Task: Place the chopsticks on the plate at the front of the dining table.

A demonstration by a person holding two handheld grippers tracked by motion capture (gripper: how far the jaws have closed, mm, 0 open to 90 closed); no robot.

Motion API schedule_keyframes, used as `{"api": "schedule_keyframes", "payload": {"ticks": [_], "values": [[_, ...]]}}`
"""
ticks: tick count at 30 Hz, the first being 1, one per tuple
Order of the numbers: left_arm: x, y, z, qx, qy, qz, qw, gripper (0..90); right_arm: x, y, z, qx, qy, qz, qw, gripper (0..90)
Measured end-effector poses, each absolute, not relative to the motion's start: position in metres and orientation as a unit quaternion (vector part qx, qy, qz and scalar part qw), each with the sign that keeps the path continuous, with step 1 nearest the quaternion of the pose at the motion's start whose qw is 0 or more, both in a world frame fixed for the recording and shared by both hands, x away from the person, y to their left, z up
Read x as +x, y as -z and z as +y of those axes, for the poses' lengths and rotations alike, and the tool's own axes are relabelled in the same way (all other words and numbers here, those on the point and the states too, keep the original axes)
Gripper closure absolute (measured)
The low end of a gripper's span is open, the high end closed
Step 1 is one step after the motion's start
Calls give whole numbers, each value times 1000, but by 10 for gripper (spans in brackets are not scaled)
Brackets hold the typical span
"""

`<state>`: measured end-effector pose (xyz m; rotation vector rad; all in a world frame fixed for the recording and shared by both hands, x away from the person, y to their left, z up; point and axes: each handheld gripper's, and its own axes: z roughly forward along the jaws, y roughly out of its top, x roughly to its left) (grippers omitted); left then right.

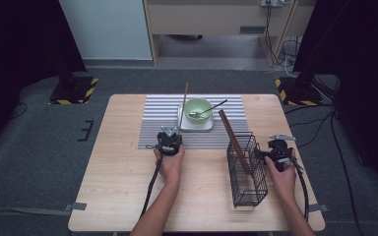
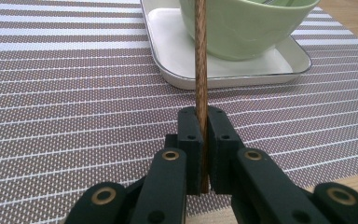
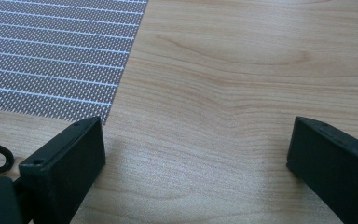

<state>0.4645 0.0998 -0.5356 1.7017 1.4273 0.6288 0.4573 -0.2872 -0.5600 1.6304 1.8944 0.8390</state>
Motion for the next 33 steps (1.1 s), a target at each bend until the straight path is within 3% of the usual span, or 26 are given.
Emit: {"api": "schedule_keyframes", "payload": {"ticks": [33], "values": [[465,534,106,664,-264,575,399,850,457,560,-287,599,-308,696,250,43]]}}
